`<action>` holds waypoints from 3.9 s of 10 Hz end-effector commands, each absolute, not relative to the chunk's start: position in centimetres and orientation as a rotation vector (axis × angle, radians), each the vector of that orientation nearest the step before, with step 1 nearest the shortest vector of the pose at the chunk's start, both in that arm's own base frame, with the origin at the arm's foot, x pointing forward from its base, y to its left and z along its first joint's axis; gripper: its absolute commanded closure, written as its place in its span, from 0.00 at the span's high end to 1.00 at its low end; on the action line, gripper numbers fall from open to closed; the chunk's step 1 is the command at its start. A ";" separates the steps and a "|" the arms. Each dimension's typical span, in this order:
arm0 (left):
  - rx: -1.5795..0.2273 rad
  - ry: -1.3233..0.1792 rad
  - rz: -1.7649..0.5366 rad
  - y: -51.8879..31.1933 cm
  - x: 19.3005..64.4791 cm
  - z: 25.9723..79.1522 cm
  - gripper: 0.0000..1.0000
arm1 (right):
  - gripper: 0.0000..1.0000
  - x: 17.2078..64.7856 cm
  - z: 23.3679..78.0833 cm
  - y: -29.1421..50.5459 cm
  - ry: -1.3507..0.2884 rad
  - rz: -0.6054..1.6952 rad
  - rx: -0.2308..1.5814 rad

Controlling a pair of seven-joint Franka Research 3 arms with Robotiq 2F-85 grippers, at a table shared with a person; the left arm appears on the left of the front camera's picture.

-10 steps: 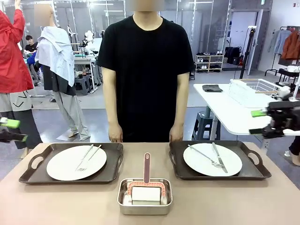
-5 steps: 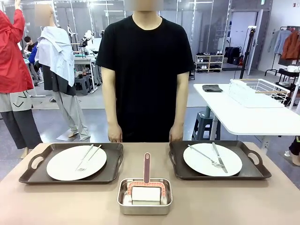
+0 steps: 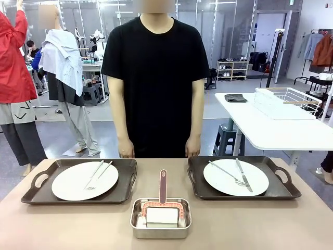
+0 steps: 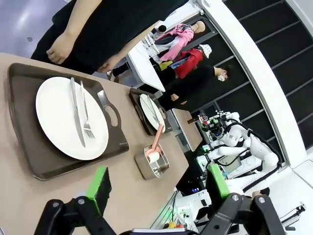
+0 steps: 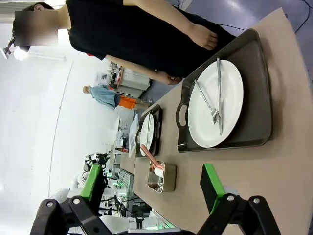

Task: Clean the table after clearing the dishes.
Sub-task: When the left (or right) Handle tray is removed, use the left hand (or right hand) to clean the left (or right) side of the table with the Lint Roller.

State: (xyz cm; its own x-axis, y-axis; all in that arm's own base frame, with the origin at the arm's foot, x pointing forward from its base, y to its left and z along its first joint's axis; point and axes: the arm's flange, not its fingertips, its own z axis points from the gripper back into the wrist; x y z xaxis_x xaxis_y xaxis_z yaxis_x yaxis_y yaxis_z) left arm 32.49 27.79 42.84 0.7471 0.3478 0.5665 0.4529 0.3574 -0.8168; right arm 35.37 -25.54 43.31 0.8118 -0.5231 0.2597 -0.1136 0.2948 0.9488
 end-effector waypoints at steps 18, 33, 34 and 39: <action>-1.235 -0.778 -0.079 27.7 32.7 42.9 1.00 | 1.00 35.6 43.2 -25.3 -0.601 -0.298 1.260; -1.235 -0.778 -0.079 27.7 32.7 42.9 1.00 | 1.00 42.7 47.8 -14.0 -0.468 0.064 1.087; -1.235 -0.778 -0.079 27.7 32.7 42.9 1.00 | 1.00 44.3 48.3 -10.2 -0.425 0.151 1.059; -1.235 -0.778 -0.079 27.7 32.7 42.9 1.00 | 1.00 48.3 47.6 11.1 -0.287 0.604 0.822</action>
State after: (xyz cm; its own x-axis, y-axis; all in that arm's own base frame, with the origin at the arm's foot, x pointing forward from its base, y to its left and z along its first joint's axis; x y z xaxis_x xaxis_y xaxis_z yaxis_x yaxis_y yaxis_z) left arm 32.86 27.57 42.84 0.7472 0.3456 0.5678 0.4520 0.3621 -0.8152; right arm 47.13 10.38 48.29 0.8318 0.3304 0.4461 -0.5551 0.5058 0.6604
